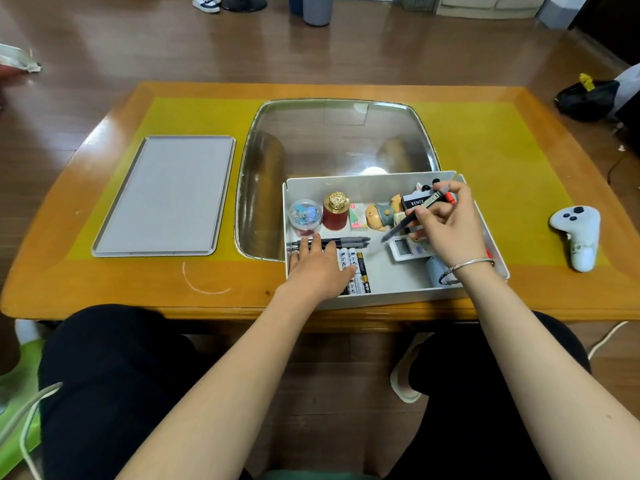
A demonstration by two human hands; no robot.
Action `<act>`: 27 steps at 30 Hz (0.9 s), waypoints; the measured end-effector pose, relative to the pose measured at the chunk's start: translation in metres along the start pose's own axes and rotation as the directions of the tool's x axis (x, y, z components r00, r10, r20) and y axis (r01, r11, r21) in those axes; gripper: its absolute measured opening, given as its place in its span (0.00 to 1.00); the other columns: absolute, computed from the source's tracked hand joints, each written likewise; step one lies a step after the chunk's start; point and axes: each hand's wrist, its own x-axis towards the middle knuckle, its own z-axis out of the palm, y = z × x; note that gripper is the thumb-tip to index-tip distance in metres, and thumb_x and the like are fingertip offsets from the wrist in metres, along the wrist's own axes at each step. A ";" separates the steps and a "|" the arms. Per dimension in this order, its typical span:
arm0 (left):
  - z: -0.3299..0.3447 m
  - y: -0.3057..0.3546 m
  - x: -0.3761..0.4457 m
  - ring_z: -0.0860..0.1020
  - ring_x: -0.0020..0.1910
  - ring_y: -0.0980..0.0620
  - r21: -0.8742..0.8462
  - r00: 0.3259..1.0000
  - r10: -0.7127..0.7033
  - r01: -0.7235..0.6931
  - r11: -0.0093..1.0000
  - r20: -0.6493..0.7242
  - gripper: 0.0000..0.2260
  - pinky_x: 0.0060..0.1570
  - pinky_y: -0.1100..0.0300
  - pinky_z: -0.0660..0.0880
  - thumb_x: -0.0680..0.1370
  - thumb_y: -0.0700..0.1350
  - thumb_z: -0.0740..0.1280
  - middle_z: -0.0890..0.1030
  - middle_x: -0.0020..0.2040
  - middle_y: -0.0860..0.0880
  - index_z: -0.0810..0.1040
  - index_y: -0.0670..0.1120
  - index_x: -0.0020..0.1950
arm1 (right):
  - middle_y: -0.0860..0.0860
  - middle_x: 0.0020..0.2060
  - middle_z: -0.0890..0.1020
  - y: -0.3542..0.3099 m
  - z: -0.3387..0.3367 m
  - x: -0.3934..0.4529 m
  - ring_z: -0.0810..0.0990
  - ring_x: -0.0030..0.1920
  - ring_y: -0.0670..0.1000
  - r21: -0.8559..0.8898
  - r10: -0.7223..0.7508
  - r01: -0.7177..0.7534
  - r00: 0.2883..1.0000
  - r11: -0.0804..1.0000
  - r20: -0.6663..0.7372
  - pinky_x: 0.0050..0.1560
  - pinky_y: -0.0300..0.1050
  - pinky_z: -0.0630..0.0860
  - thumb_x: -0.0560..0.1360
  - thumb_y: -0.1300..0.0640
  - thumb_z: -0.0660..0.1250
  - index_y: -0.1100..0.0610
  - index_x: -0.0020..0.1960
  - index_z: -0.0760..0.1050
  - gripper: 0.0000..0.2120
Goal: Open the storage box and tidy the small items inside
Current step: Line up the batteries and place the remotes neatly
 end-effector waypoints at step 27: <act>-0.004 -0.002 -0.027 0.75 0.54 0.53 -0.156 0.713 0.277 -0.476 0.865 -0.644 0.11 0.56 0.56 0.75 0.79 0.43 0.65 0.80 0.53 0.48 0.76 0.44 0.61 | 0.52 0.30 0.78 0.010 0.045 0.007 0.76 0.26 0.44 -0.270 -0.020 0.094 0.964 0.958 0.267 0.31 0.36 0.74 0.78 0.58 0.63 0.59 0.49 0.78 0.07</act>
